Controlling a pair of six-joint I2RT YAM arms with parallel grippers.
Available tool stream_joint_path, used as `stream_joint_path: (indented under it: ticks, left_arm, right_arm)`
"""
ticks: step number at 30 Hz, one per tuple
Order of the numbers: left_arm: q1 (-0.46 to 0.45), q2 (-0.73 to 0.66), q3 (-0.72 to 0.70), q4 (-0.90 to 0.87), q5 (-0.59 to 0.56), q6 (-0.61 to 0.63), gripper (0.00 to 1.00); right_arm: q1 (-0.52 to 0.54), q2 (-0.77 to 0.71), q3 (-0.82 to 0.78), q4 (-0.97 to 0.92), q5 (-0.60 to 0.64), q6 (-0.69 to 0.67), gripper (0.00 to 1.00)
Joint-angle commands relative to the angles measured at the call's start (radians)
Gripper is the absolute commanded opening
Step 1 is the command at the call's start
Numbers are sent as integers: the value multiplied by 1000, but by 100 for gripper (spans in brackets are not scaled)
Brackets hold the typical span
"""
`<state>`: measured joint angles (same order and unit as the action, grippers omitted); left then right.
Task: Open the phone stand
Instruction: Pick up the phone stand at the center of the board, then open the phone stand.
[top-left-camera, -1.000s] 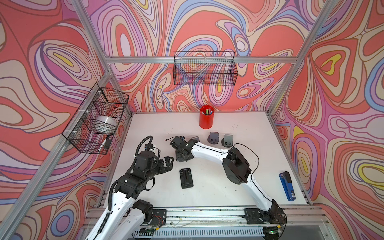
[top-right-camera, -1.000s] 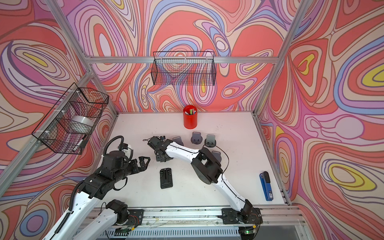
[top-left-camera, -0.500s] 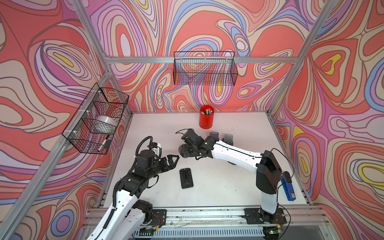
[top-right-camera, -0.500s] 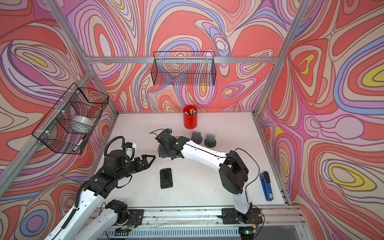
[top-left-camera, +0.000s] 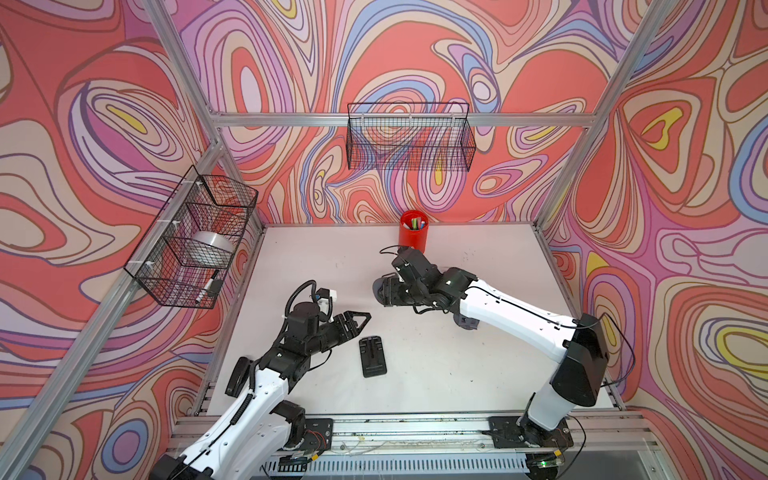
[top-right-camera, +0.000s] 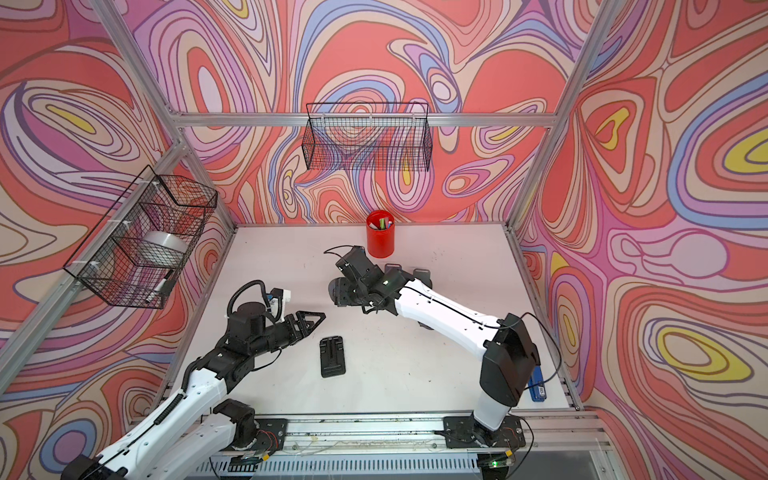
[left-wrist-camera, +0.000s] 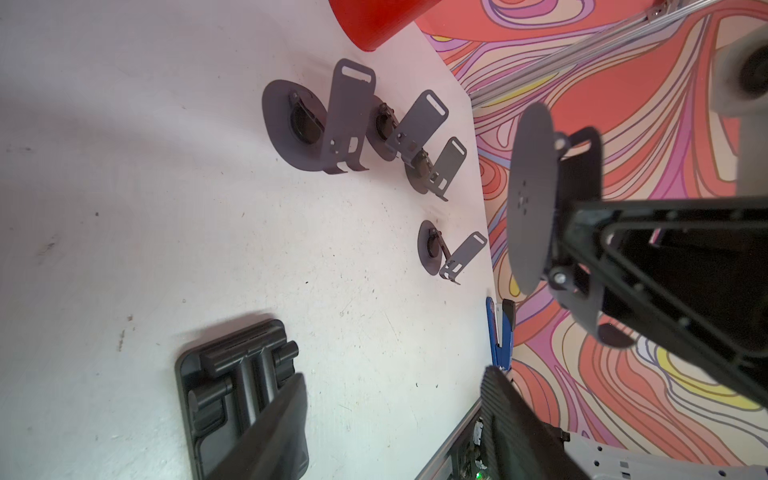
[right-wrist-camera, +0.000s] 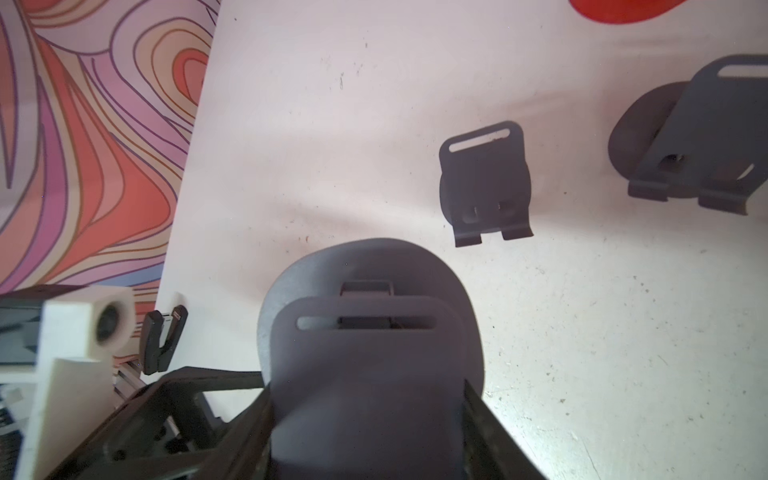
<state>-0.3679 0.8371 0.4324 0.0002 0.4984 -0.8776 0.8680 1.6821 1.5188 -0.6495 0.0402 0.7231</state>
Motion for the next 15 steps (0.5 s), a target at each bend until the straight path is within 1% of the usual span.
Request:
stream_joint_path:
  ticks: [1, 4, 6, 15]
  left_arm:
    - [-57, 35, 13, 130, -30, -5, 63]
    - [-107, 87, 28, 199, -51, -6, 63]
    - [-124, 108, 35, 225, -63, -5, 63]
    - [-137, 150, 51, 285, -62, 14, 63]
  right_arm:
    - [-8, -13, -2, 12, -29, -11, 7]
    - [-13, -13, -6, 14, -33, -13, 7]
    - [-15, -16, -9, 17, -33, -12, 6]
    - [-17, -15, -11, 24, -46, -11, 6]
